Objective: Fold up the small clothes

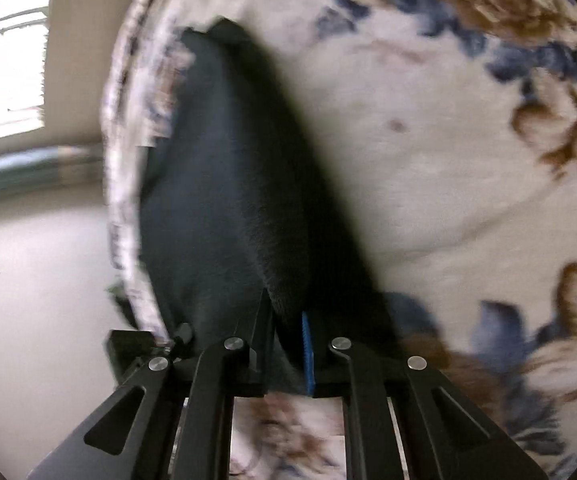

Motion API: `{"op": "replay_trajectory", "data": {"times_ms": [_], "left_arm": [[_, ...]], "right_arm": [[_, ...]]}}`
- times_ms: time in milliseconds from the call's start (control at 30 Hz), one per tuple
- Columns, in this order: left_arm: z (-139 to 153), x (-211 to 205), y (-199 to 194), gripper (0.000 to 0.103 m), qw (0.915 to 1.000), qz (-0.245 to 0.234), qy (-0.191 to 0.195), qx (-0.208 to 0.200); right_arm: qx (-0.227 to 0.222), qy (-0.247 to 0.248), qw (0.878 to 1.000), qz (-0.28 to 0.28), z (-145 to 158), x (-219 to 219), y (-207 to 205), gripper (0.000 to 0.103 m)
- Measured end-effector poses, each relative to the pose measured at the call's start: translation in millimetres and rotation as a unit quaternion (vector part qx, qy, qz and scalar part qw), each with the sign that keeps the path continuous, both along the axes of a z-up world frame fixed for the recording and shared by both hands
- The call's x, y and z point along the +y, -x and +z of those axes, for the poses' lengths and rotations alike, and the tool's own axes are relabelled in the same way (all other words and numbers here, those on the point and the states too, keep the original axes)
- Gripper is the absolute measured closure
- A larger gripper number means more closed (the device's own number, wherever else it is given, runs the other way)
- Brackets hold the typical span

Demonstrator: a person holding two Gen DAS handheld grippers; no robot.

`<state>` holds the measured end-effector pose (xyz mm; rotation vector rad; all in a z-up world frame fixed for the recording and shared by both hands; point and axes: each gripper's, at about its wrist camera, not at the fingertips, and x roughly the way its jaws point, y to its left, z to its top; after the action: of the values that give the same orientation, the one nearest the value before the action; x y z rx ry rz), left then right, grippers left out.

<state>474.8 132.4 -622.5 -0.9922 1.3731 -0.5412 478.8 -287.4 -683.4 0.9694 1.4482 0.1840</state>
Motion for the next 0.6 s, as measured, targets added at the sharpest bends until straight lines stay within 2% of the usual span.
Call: {"op": "replay_trajectory", "data": {"times_ms": [67, 167, 200, 233, 300, 333, 467, 500, 533, 567, 600], "left_arm": [[8.3, 2.0, 1.4, 0.073, 0.9999, -0.003, -0.013, 0.000], [27.5, 10.3, 6.1, 0.065, 0.9992, 0.002, -0.040, -0.007], [34.7, 13.3, 4.6, 0.059, 0.9992, 0.012, -0.036, -0.015], [42.0, 13.4, -1.5, 0.052, 0.9986, 0.021, -0.043, -0.021], [50.5, 8.7, -15.7, 0.052, 0.9976, 0.025, -0.046, -0.045], [55.2, 3.1, -27.5, 0.052, 0.9968, 0.022, -0.050, -0.059], [65.2, -26.4, -79.1, 0.052, 0.9918, -0.011, -0.090, -0.091], [65.4, -32.3, -89.4, 0.053, 0.9902, -0.021, -0.097, -0.098], [65.5, -40.2, -98.6, 0.059, 0.9877, -0.033, -0.110, -0.106], [63.9, -45.5, -105.9, 0.075, 0.9829, -0.043, -0.136, -0.116], [57.3, -46.3, -111.6, 0.094, 0.9790, -0.051, -0.163, -0.112]], "right_arm": [[0.005, 0.022, 1.000, 0.019, 0.9, 6.0, -2.9, 0.091], [-0.005, 0.065, 0.996, 0.057, 18.9, 15.0, -14.1, 0.087], [-0.019, 0.078, 0.995, 0.064, 27.8, 16.2, -18.5, 0.086], [-0.028, 0.083, 0.994, 0.066, 32.1, 14.8, -23.1, 0.083], [-0.045, 0.097, 0.993, 0.052, 37.4, 9.8, -32.0, 0.064], [-0.049, 0.097, 0.993, 0.046, 37.7, 8.5, -36.6, 0.061], [-0.054, 0.068, 0.996, 0.015, 29.2, 5.3, -55.6, 0.062], [-0.060, 0.064, 0.996, 0.003, 28.6, 7.2, -59.3, 0.073], [-0.057, 0.063, 0.996, -0.010, 27.3, 8.1, -60.7, 0.086], [-0.055, 0.060, 0.997, -0.013, 26.9, 7.7, -66.2, 0.095], [-0.053, 0.069, 0.996, -0.022, 27.2, 6.2, -66.6, 0.095]]}}
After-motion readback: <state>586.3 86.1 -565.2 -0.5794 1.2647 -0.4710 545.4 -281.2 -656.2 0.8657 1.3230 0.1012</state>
